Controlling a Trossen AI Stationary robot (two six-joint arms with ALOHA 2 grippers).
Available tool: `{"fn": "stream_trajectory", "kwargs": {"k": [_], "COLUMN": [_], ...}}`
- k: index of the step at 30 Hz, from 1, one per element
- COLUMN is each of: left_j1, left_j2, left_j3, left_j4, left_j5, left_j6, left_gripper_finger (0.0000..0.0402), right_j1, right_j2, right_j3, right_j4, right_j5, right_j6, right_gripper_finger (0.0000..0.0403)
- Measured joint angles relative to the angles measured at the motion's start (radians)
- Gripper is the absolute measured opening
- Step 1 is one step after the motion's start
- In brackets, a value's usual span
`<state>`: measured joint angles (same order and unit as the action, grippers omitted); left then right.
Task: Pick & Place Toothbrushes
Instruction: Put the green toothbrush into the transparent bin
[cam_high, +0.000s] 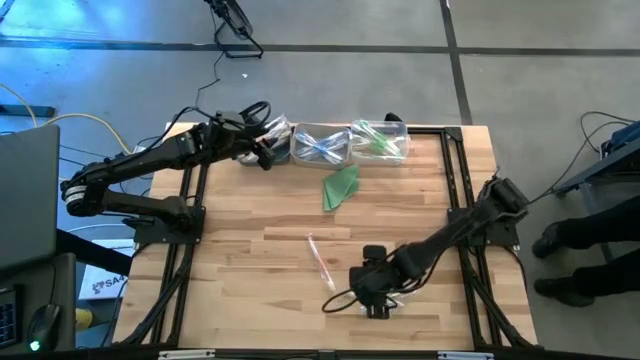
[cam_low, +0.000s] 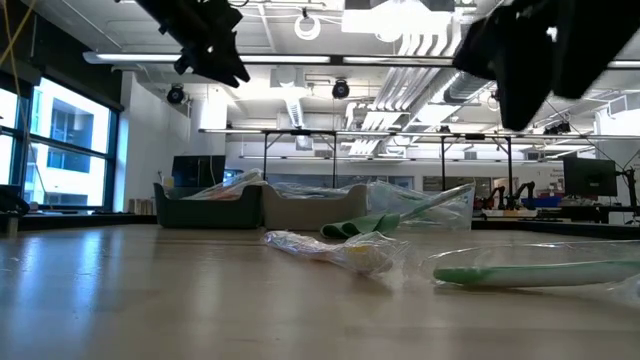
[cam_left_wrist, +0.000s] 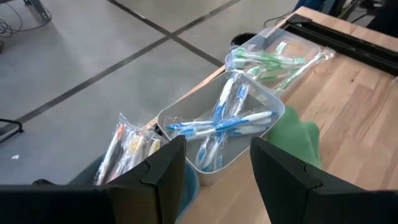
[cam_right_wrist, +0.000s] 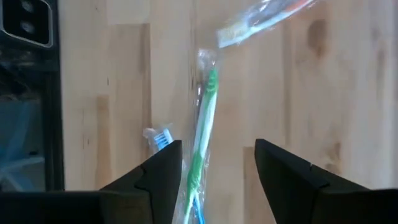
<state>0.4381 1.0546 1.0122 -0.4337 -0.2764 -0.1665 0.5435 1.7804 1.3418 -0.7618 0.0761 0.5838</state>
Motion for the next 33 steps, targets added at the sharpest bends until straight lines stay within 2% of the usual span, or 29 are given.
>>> {"fn": "stream_trajectory", "kwargs": {"k": [17, 33], "left_j1": [0.0, 0.0], "left_j2": [0.0, 0.0], "left_j3": [0.0, 0.0], "left_j4": [-0.104, -0.132], "left_j5": [-0.001, -0.002], "left_j6": [0.0, -0.031], "left_gripper_finger": [0.0175, 0.0175], "right_j1": [0.0, -0.002], "right_j2": [0.189, 0.25], "right_j3": [0.0, 0.003], "right_j4": [0.132, 0.13], "right_j5": [-0.043, -0.046], "right_j6": [0.0, 0.004], "right_gripper_finger": [0.0195, 0.0186]}}
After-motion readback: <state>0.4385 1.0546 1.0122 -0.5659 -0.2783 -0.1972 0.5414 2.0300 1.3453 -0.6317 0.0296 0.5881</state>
